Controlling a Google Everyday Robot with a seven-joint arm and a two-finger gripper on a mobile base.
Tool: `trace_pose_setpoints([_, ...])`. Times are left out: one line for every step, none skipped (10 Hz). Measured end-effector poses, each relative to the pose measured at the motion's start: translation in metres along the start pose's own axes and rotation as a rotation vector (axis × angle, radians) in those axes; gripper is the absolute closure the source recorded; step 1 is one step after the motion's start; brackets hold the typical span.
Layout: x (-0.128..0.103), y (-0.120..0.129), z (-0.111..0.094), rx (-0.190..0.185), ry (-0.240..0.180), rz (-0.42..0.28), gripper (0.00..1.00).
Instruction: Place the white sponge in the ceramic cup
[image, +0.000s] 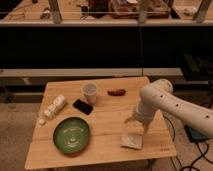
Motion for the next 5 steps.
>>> trace_pose_setpoints([-0.001, -0.001, 0.006, -0.008, -0.013, 0.005, 0.35])
trace_pose_setpoints([-0.003, -0.004, 0.008, -0.017, -0.019, 0.003, 0.35])
trace_pose_setpoints([-0.006, -0.005, 0.009, -0.027, -0.028, 0.002, 0.35])
trace_pose_setpoints([-0.011, -0.006, 0.011, -0.04, -0.043, 0.002, 0.35])
trace_pose_setpoints([-0.017, -0.007, 0.013, -0.048, -0.057, 0.009, 0.35])
